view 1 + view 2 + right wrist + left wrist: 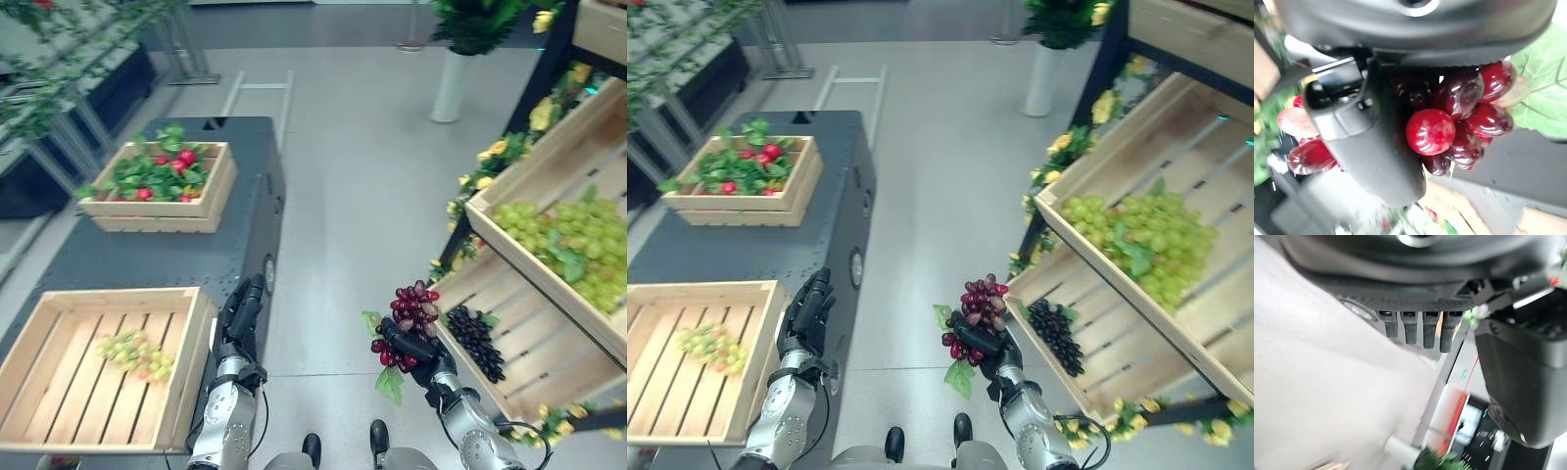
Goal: Pick up the fruits from the basket on one side to the basket on the other side
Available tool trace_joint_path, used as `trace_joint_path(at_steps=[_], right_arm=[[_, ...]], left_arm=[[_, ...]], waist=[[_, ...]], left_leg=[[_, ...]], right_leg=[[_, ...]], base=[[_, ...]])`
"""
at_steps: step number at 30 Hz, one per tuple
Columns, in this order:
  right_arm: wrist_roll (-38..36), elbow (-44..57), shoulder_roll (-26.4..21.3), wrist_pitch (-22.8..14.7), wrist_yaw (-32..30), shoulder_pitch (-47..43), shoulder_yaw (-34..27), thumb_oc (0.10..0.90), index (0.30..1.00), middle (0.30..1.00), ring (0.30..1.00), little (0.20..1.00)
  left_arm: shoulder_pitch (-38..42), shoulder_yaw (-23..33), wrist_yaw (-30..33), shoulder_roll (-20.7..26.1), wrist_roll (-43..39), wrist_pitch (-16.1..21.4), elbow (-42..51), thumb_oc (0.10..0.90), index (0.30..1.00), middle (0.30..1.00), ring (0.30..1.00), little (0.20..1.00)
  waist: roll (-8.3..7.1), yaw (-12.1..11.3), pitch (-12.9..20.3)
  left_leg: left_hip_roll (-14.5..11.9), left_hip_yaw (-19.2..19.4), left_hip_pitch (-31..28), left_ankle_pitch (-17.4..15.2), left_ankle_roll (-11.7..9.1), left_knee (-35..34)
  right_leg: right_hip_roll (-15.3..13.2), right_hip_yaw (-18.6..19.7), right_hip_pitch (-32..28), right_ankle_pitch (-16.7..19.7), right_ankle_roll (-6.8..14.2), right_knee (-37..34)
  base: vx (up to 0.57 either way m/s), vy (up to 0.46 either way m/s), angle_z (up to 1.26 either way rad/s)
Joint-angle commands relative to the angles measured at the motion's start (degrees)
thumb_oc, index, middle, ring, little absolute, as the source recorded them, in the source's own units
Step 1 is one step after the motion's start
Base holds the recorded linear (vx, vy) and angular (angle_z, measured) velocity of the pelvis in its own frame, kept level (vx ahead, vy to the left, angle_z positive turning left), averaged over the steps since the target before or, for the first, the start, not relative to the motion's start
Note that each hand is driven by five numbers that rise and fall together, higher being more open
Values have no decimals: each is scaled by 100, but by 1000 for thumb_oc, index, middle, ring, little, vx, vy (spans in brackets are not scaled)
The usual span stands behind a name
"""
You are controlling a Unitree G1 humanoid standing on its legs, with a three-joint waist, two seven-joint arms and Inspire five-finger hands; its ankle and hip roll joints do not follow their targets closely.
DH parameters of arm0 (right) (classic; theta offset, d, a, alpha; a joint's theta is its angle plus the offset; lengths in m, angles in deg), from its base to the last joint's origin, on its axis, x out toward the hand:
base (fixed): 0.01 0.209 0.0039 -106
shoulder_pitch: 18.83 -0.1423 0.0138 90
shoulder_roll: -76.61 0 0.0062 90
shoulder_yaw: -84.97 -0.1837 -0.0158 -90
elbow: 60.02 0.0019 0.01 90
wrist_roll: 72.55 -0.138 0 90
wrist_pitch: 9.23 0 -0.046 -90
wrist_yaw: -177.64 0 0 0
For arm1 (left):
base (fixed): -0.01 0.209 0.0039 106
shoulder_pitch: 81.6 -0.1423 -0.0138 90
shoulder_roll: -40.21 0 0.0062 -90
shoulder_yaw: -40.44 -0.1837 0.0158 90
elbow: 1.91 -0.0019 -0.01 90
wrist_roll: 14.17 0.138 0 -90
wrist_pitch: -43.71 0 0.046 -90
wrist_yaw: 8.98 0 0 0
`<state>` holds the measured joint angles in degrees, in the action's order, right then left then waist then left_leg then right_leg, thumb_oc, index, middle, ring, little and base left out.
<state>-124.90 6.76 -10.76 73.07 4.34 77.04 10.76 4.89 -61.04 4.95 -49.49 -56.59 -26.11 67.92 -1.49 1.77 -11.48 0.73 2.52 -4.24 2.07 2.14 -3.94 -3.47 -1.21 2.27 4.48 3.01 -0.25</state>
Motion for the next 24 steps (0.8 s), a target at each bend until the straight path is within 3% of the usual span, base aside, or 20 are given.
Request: trace_joint_path(at_steps=[1, 4, 5, 7, 9, 12, 13, 19, 24], right_arm=[[-43, 554, 119, -300, 250, -434, -230, 400, 300, 300, 300, 300], [100, 369, 242, -267, 422, -549, -128, 400, 300, 300, 300, 300], [40, 289, 238, -331, 436, -617, -102, 400, 300, 300, 300, 300], [-102, 195, 178, -439, 344, -704, -83, 400, 300, 300, 300, 300], [-171, -116, 176, -549, 289, -854, -40, 400, 300, 300, 300, 300], [-180, -127, 236, -525, 12, -948, 54, 400, 300, 300, 300, 300], [-153, -72, 251, -552, 39, -853, -5, 400, 300, 300, 300, 300], [-55, -104, 177, -666, -56, -716, -214, 400, 300, 300, 300, 300], [32, -67, 39, -908, -125, -885, -249, 400, 300, 300, 300, 300]], left_arm=[[394, 68, 53, 209, 699, 723, 648, 800, 900, 900, 900, 900], [335, 148, 167, 304, 1068, 677, 726, 800, 900, 900, 900, 900], [374, 140, 34, 384, 1198, 562, 705, 800, 900, 900, 900, 900], [541, 58, -169, 429, 1042, 460, 549, 800, 900, 900, 900, 900], [735, -76, -165, 333, 426, 338, 329, 800, 900, 900, 900, 900], [684, -122, 15, -10, -401, 65, 64, 800, 900, 900, 900, 900], [497, -116, -97, -150, -525, -220, -39, 800, 900, 900, 900, 900], [177, -562, -389, -302, 421, -844, -1145, 800, 900, 900, 900, 900], [344, -671, -530, -384, 487, -955, -1813, 800, 900, 900, 900, 900]], waist=[[85, -8, 60], [225, -192, -26], [258, -211, -55], [269, -161, -96], [204, -190, -143], [198, -161, -167], [163, -146, -134], [85, 17, -94], [71, 120, -309]], left_leg=[[168, 429, -37, -895, 8, 533], [14, 928, -200, -909, 22, 447], [-3, 916, -150, -947, 58, 538], [-45, 841, 65, -958, 64, 876], [-179, 1044, 202, -1237, -33, 1366], [-283, 1068, 162, -1130, -41, 1286], [-296, 1083, 70, -1071, -87, 1149], [-327, 1133, -31, -987, -125, 915], [-386, 1176, 146, -1171, -113, 1253]], right_leg=[[-72, -515, -417, -451, 216, 64], [-545, -1369, -211, -565, 380, 1002], [-655, -1263, -77, -563, 343, 1373], [-572, -973, -44, -639, 220, 1143], [-657, -1185, -304, -775, 237, 777], [-548, -1033, -325, -766, 200, 671], [-510, -1044, -454, -718, 193, 482], [-377, -872, -492, -697, 213, 328], [-398, -833, -247, -908, 241, 759]], base=[[5, 84, -59], [-35, 75, -94], [-13, 9, -112], [-77, -119, -69], [-2, -209, -11], [-7, -176, -7], [41, -147, -19], [24, -128, -12], [-25, -45, -11]])
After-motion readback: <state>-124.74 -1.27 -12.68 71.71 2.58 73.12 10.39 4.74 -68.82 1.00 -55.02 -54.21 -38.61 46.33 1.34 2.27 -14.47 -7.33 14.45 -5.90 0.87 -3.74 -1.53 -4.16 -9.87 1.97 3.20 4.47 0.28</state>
